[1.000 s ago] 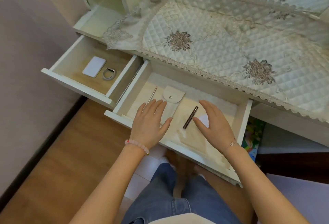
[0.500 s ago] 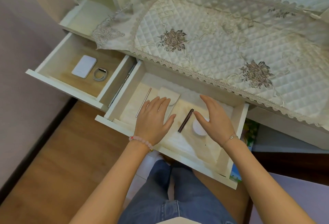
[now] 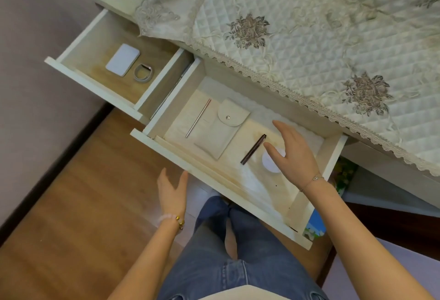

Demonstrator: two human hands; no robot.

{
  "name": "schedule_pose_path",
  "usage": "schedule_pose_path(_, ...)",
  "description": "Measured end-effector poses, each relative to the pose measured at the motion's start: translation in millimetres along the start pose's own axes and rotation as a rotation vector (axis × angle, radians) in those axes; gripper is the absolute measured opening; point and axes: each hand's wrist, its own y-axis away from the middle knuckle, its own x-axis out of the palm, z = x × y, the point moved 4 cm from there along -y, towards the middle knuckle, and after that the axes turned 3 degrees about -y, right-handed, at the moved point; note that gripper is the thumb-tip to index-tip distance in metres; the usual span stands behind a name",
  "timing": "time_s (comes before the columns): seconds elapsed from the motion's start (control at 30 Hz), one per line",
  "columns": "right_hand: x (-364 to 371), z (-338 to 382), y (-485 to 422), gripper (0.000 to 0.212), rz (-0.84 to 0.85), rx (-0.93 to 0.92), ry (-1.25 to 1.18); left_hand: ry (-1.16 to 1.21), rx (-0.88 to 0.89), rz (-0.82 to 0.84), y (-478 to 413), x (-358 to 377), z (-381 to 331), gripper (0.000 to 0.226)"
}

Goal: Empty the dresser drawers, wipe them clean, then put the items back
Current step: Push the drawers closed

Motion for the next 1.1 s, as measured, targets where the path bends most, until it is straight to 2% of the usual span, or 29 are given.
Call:
schedule_pose_path(0.07, 3, -1, 1, 0.056, 0.016, -0.008, 0.000, 0.099, -0.089, 0.176, 5, 14, 6, 0.073)
schedule_pose_path(0.17, 7, -4, 1, 0.055, 0.029, -0.021, -0.003, 0.170, -0.035, 0.323, 8, 34, -1, 0.064)
schedule_pose_path(0.47, -5, -31, -4, 0.055, 0.002, 0.015, -0.022, 0.272, 0.035, 0.317, 4, 60, -17, 0.072)
schedule_pose_path(0.67, -26, -52, -23, 0.054, -0.047, 0.042, -0.026, 0.295, 0.037, 0.352, -10, 85, -35, 0.086)
schedule_pose_path(0.87, -47, -73, -64, 0.056, -0.093, 0.047, 0.071, 0.269, 0.079, 0.419, -30, 113, -59, 0.096)
schedule_pose_path(1.1, -52, -98, -100, 0.062, -0.028, 0.081, 0.235, 0.252, 0.108, 0.518, -61, 146, -91, 0.101)
